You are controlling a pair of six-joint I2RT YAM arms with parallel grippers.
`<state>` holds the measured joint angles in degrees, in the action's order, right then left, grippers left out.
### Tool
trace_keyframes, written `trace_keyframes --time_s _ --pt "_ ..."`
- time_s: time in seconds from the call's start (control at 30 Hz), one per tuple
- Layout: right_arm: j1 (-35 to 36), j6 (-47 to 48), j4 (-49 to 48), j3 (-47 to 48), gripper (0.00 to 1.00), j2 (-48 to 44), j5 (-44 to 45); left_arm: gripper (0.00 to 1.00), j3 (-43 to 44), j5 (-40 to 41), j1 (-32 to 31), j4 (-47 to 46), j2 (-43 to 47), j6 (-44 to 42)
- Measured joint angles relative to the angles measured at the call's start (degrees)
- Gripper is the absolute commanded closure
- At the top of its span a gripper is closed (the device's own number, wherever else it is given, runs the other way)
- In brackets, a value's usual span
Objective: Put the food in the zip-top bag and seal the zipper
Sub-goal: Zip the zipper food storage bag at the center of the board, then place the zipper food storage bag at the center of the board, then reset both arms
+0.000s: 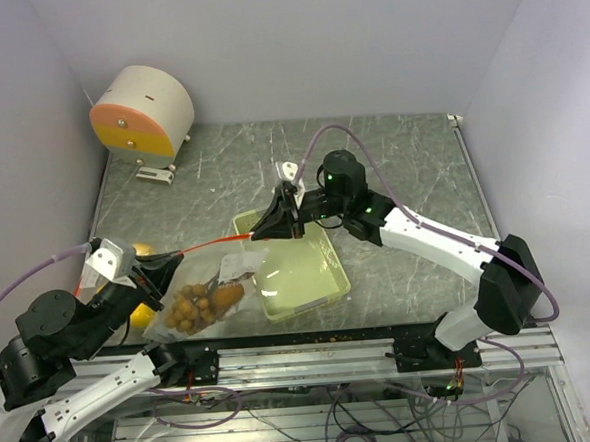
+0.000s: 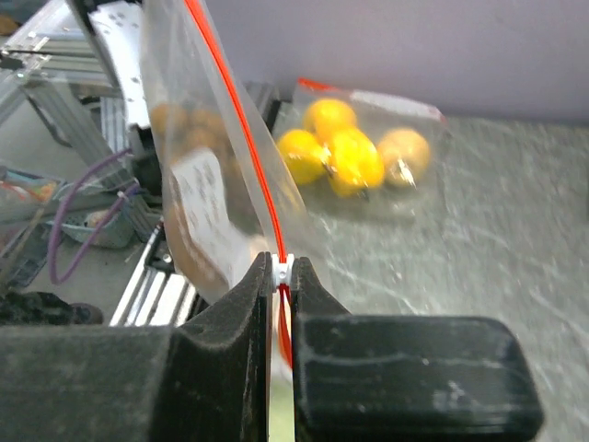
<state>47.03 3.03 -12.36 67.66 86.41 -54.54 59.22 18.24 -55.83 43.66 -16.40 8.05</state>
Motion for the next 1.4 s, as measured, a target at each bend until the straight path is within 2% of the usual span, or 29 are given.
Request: trace_keyframes --time_s 0.3,0.33,0.4,0.47,0.5,0.87,0.93,0.97,1.0,1.03,1.07,1.2,1.4 --pt "-8.1 -0.7 -0.2 -7.6 0.99 -1.7 1.0 0.93 2.4 10.4 -0.1 2.6 1.1 1.4" --pt "-8.1 -0.8 -0.4 -7.7 0.86 -1.7 1.1 0.93 2.4 10.7 -0.2 3.0 1.2 1.4" --pt "-8.1 -1.2 -0.5 -7.8 0.47 -1.8 1.6 0.93 2.3 11.7 -0.2 3.1 1.0 1.7" --pt "-8.2 -2.4 0.0 -7.7 0.13 -1.8 3.8 0.93 1.9 13.1 -0.2 2.6 0.9 1.9" --pt "-8.6 -2.9 0.4 -7.7 0.02 -1.7 5.2 0.93 1.5 14.4 -0.2 1.6 0.9 2.2" --pt "-9.8 -11.2 4.3 -5.9 0.00 -0.1 27.2 0.92 -15.4 27.6 -0.2 -17.6 -1.5 5.7" --pt "-9.8 -12.2 4.7 -6.0 0.00 -0.2 30.3 0.75 -16.3 29.8 -0.2 -21.5 -2.6 5.2" --pt "-9.8 -12.9 4.9 -6.1 0.00 -0.4 32.2 0.57 -16.6 30.7 -0.2 -23.4 -3.1 4.6" --pt "-9.8 -13.3 5.0 -6.4 0.00 -0.6 33.4 0.32 -16.7 31.5 -0.2 -25.1 -3.5 4.1" --pt "-9.8 -13.7 5.0 -6.8 0.00 -1.0 34.8 0.13 -16.7 32.2 -0.2 -26.8 -3.8 3.6" --pt "-9.9 -14.2 5.0 -7.2 0.00 -1.4 35.9 0.02 -16.6 33.0 -0.2 -28.0 -4.1 3.1" --pt "-9.8 -15.8 5.2 -8.0 0.00 -2.0 39.2 0.00 -14.7 38.2 -0.2 -28.1 -7.1 5.8" --pt "-9.8 -17.7 6.7 -8.3 0.00 -2.0 42.4 0.00 -10.6 42.7 -0.2 -20.0 -12.8 12.3"
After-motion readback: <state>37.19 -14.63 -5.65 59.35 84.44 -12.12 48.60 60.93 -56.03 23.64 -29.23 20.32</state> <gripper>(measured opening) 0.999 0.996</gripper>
